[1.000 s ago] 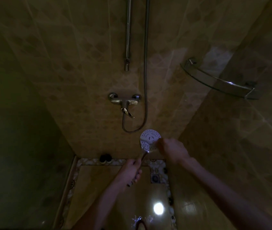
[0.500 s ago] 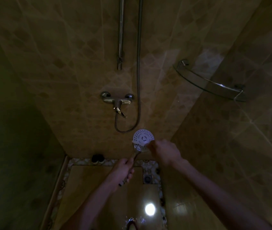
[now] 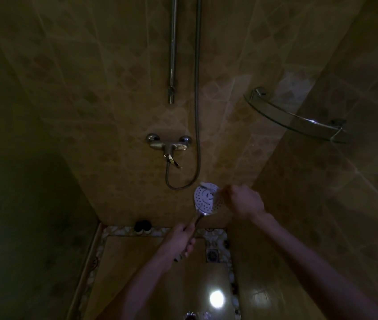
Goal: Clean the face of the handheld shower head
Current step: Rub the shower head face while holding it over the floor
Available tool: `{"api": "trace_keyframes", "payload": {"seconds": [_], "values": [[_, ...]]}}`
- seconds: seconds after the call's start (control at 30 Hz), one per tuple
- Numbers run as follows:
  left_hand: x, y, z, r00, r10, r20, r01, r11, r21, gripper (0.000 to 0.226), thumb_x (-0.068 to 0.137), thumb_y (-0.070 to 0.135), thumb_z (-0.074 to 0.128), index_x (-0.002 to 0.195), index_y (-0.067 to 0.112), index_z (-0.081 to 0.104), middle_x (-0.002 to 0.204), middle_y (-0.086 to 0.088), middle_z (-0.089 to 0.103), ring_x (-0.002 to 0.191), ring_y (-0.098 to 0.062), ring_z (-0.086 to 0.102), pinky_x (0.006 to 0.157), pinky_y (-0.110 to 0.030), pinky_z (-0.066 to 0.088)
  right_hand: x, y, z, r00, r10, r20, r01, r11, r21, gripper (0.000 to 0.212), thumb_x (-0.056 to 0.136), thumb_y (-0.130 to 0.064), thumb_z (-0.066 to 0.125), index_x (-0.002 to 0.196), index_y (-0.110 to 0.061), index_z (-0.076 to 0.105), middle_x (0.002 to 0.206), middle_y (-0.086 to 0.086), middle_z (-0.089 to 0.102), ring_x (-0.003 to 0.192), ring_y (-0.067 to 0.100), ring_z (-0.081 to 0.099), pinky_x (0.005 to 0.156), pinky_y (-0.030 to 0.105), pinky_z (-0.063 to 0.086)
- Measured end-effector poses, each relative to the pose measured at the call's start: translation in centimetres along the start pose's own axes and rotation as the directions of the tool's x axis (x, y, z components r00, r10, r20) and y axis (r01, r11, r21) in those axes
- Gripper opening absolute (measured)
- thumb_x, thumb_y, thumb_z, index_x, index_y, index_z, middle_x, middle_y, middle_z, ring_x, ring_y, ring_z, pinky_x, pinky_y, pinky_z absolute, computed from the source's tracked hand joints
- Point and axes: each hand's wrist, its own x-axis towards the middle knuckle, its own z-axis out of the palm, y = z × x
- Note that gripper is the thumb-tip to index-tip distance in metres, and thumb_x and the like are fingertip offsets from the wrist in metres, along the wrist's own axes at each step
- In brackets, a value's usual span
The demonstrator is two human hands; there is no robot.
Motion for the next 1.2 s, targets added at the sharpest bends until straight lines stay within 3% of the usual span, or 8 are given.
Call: {"api": "trace_keyframes", "payload": {"seconds": [0.1,0.27,0.37,0.47,0.67,0.9,1.07,1.2], "values": [[-0.2,0.2,0.1,1.000,-0.008,0.002,0.008,1.000,-0.011,0.023,0.099,0.032,0.042,0.088,0.015,0.053,0.066,-0.001,0.052,0.048,-0.009,0.044,0.044,-0.023,0.034,0.1,0.1,0.0,0.998,0.046,-0.033,-0.045,0.998,0.033,0.026,0.098,-0.030,0.039,0.105,-0.016,0.059,0.097,0.008,0.066,0.085,0.023,0.064,0.074,0.037,0.053],[-0.4,0.4,-0.4,1.000,0.004,-0.011,-0.004,1.000,-0.002,0.025,0.100,0.032,0.040,0.094,0.012,0.052,0.066,0.000,0.050,0.047,-0.008,0.043,0.042,-0.021,0.033,-3.3,-2.1,0.9,0.990,-0.142,0.001,0.142,0.990,0.018,0.028,0.100,-0.035,0.036,0.106,-0.023,0.059,0.085,0.002,0.065,0.072,0.015,0.061,0.064,0.032,0.052],[-0.4,0.8,-0.5,1.000,0.016,0.001,-0.016,1.000,0.007,0.028,0.099,0.036,0.040,0.095,0.011,0.053,0.067,0.001,0.051,0.048,-0.008,0.044,0.043,-0.021,0.034,-1.3,-0.7,0.1,0.998,-0.028,-0.048,0.031,0.998,0.062,0.030,0.100,-0.041,0.034,0.095,-0.023,0.058,0.080,0.001,0.062,0.073,0.017,0.062,0.065,0.032,0.049],[-0.3,1.3,-0.5,1.000,0.025,0.015,-0.025,0.999,0.032,0.031,0.099,0.039,0.040,0.096,0.010,0.053,0.068,0.000,0.052,0.049,-0.008,0.045,0.044,-0.022,0.035,-0.3,0.4,-0.4,0.992,0.061,-0.107,-0.049,0.993,0.110,0.030,0.098,-0.039,0.036,0.104,-0.020,0.059,0.094,0.009,0.067,0.086,0.026,0.066,0.072,0.037,0.052],[0.0,1.7,-1.1,1.000,0.028,-0.004,-0.028,1.000,0.010,0.033,0.099,0.036,0.041,0.105,0.006,0.054,0.068,0.000,0.052,0.046,-0.006,0.044,0.042,-0.021,0.035,-3.6,-1.7,1.3,0.989,-0.141,-0.042,0.144,0.986,0.082,0.032,0.098,-0.045,0.034,0.104,-0.025,0.059,0.089,-0.001,0.067,0.078,0.015,0.065,0.074,0.038,0.055],[-0.2,2.5,-1.3,0.999,0.036,-0.009,-0.036,0.999,-0.027,0.031,0.099,0.034,0.042,0.108,0.008,0.055,0.068,0.000,0.052,0.047,-0.007,0.044,0.043,-0.021,0.034,0.7,0.4,0.0,0.986,0.048,-0.160,-0.024,0.988,0.153,0.028,0.098,-0.040,0.037,0.094,-0.024,0.060,0.082,0.003,0.067,0.076,0.021,0.068,0.067,0.038,0.056],[0.4,2.6,-1.9,0.998,0.059,-0.029,-0.059,0.998,0.009,0.033,0.099,0.033,0.041,0.101,0.005,0.058,0.066,0.000,0.052,0.044,-0.006,0.045,0.043,-0.022,0.035,-1.7,-1.6,2.6,0.987,-0.133,-0.094,0.142,0.986,0.091,0.037,0.098,-0.053,0.030,0.093,-0.029,0.057,0.079,-0.001,0.067,0.071,0.015,0.066,0.062,0.033,0.050],[0.6,2.8,-2.1,0.998,0.059,-0.019,-0.060,0.998,-0.021,0.027,0.099,0.032,0.042,0.091,0.010,0.056,0.065,0.000,0.052,0.044,-0.007,0.044,0.043,-0.023,0.034,1.3,0.2,0.9,0.986,0.027,-0.162,-0.006,0.992,0.129,0.033,0.098,-0.047,0.034,0.091,-0.026,0.058,0.077,-0.004,0.063,0.071,0.015,0.063,0.062,0.033,0.052]]}}
